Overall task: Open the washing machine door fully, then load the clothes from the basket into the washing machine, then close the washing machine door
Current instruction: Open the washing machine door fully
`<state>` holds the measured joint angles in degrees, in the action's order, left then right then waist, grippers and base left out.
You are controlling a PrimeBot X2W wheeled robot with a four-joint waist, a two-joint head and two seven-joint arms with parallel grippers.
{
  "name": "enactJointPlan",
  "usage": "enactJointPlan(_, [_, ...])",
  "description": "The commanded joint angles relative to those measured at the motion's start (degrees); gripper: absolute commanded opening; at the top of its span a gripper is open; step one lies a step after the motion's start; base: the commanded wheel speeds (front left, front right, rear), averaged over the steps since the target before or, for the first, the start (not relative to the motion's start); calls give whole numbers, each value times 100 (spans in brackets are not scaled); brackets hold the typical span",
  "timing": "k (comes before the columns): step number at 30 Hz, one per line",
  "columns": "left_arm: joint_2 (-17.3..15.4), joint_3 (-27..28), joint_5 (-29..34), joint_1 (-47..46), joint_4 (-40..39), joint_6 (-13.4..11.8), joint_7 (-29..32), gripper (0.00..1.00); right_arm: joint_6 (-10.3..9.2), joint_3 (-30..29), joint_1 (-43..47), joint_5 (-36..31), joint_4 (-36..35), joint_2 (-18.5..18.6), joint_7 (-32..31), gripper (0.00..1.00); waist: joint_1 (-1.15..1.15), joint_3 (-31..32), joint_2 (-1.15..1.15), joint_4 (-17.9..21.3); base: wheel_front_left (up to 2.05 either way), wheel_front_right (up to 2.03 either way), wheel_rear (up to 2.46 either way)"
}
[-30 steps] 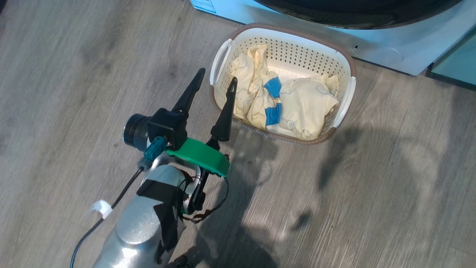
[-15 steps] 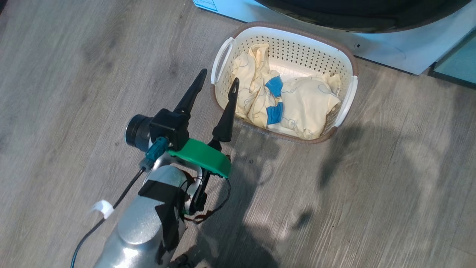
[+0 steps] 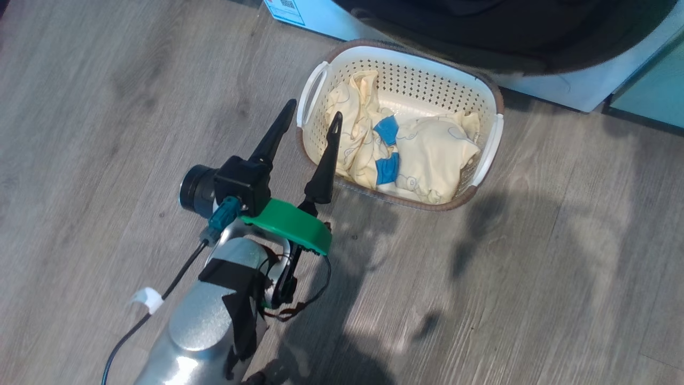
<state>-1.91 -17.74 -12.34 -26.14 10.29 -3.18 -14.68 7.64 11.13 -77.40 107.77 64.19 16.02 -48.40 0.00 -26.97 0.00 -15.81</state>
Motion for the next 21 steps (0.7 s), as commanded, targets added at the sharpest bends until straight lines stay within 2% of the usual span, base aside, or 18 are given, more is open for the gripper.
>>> enactJointPlan(1, [-97, 202, -3, -109, -148, -13, -32, 100, -15, 75, 94, 35, -279, -197, -125, 0, 0, 21, 0, 20, 0, 0, 0])
enactJointPlan(21, [-97, 336, 136, 257, 31, 102, -32, 100, -15, 533, 1782, 404, -1656, -538, -511, 0, 0, 609, 0, 128, 0, 0, 0])
